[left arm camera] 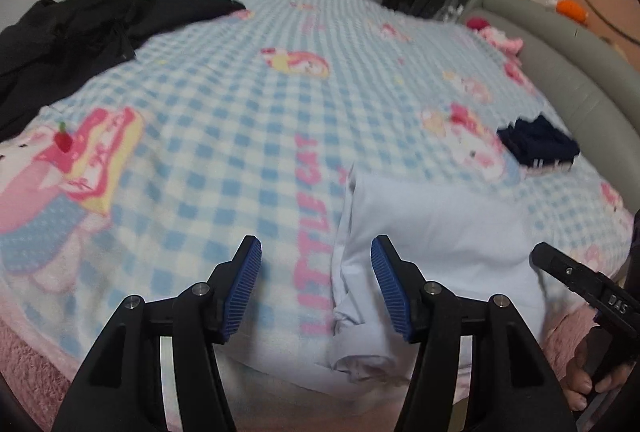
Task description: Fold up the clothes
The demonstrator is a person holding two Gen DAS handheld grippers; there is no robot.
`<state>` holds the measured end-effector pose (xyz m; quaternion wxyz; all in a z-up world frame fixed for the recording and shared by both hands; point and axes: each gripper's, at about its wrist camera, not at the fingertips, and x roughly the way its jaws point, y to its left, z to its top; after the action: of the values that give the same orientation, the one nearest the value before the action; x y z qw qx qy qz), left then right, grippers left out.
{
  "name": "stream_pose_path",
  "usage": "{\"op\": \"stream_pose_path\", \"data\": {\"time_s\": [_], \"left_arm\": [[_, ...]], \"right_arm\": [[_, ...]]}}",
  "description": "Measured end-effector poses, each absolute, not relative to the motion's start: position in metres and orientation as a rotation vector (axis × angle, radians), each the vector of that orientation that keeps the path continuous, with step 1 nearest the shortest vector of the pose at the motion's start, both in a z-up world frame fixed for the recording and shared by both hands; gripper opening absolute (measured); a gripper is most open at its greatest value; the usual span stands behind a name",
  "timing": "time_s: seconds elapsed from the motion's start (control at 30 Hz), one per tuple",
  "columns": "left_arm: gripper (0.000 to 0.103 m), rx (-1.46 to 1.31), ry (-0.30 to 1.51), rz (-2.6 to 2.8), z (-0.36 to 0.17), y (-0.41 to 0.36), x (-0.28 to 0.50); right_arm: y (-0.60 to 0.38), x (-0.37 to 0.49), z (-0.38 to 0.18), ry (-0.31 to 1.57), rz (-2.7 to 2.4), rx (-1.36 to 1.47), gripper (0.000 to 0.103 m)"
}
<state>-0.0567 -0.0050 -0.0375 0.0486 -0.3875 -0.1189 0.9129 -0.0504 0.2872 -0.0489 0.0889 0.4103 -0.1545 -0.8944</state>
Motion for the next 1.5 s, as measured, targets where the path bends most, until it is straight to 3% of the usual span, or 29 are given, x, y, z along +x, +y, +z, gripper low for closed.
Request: {"op": "stream_pose_path", "data": {"time_s": [0.13,0.3,0.43,0.63,0.83,0.93,1.1,1.27,1.5], "left_arm": [[0.061,-1.088,-0.353,2.742,-0.024,0.002,-0.050],[0.065,-1.325,-0.127,2.719,-0.059,0.027,-0.062],[0.066,-1.386,-0.266,2.710,-0.068,0.002,-0.063],[0.064,-1.197,-0.373,2.645,-0.043,0.003,-0.044],[0.068,-1.306,-0.184,2.618,-0.063,0.035,-0.048],[0.073,-1.381,-0.215,2.612,-0.073,0.025,-0.055],[0.073,-1.352,-0.233,2.676,-0.058,0.011,-0.053],[0.071,-1.190,-0.303,2.730,-0.030,0.011,-0.074],[0.072,-1.337,-0.164,2.703,-0.065,0.042,-0.113]], "right_arm": [[0.302,-0.055,-0.045,-0.499,-2.681,1.220,0.078],[0.303,-0.057,-0.060,-0.522,-2.634,1.276,0.078],[0.316,-0.055,-0.062,-0.476,-2.712,1.332,0.078],[0.338,-0.034,-0.048,-0.549,-2.687,1.281,0.078],[0.284,-0.012,-0.056,-0.297,-2.556,1.262,0.077],[0.274,-0.014,-0.068,-0.201,-2.578,1.325,0.079],[0.322,-0.030,-0.069,-0.577,-2.437,1.385,0.076],[0.338,-0.054,-0.038,-0.509,-2.576,1.300,0.078],[0.305,-0.110,-0.058,-0.367,-2.616,1.309,0.076]]}}
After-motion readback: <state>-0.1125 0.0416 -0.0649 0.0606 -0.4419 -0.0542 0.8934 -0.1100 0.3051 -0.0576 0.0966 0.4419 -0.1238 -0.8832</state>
